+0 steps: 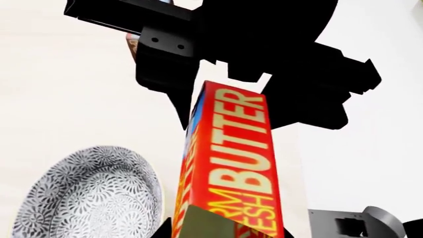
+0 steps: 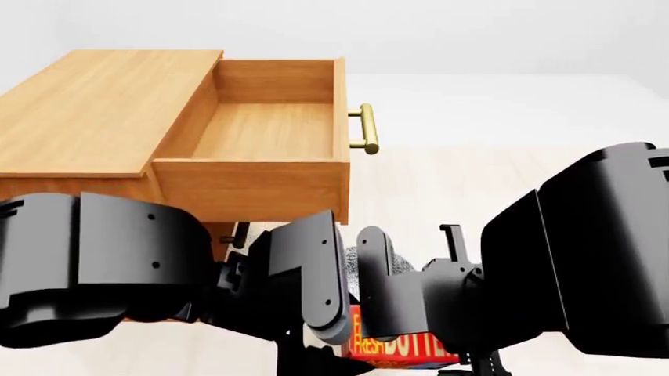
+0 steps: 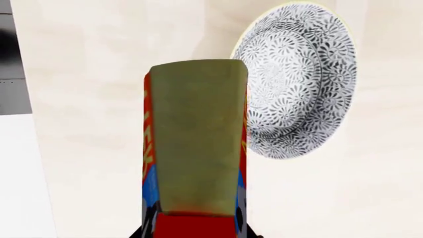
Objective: Put the butter at the back in the top drawer of the cabinet and close it.
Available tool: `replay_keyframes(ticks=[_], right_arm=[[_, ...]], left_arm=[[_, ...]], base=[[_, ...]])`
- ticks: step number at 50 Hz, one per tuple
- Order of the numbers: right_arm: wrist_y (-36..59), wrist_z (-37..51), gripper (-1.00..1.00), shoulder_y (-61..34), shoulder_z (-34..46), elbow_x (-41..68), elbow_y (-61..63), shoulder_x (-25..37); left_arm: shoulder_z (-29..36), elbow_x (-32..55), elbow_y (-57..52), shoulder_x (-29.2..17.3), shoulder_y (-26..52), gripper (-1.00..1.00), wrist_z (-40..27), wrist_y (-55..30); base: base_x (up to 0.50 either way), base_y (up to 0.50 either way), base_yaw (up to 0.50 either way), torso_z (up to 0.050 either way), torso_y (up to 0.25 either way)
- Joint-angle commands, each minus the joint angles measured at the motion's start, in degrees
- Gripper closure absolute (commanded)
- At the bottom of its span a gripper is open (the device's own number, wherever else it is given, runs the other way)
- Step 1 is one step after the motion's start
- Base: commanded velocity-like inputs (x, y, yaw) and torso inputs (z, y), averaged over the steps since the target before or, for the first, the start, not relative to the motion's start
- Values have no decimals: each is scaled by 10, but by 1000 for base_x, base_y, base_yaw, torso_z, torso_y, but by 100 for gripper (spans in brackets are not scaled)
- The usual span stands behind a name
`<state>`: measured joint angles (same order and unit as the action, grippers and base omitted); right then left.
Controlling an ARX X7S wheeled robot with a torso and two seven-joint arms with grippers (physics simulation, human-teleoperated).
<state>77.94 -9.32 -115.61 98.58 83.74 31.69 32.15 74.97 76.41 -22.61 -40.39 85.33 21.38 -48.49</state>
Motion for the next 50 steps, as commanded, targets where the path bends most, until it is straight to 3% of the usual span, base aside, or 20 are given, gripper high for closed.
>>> replay_keyframes(ticks=[1, 14, 15, 36, 50], right_arm=[[-5, 1, 100, -8, -5, -12, -1, 0], [-6, 1, 100, -10, -2, -12, -3, 1], [-6, 0, -100, -10, -2, -11, -2, 2], [-7, -8, -100, -13, 8, -19, -3, 21], [-25, -26, -100, -5, 21, -47, 1, 70]], left_arm=[[-4, -10, -3, -2, -5, 100, -8, 10], [-5, -12, -5, -6, -5, 100, -5, 13], [-6, -11, -5, -7, -5, 100, -5, 13], [-4, -19, -6, -26, -1, 100, 7, 10], [-9, -17, -12, -60, 1, 100, 14, 12]], base=[[0, 0, 0, 10, 10], [0, 0, 0, 0, 0], [0, 0, 0, 0, 0], [0, 0, 0, 0, 1], [0, 0, 0, 1, 1]])
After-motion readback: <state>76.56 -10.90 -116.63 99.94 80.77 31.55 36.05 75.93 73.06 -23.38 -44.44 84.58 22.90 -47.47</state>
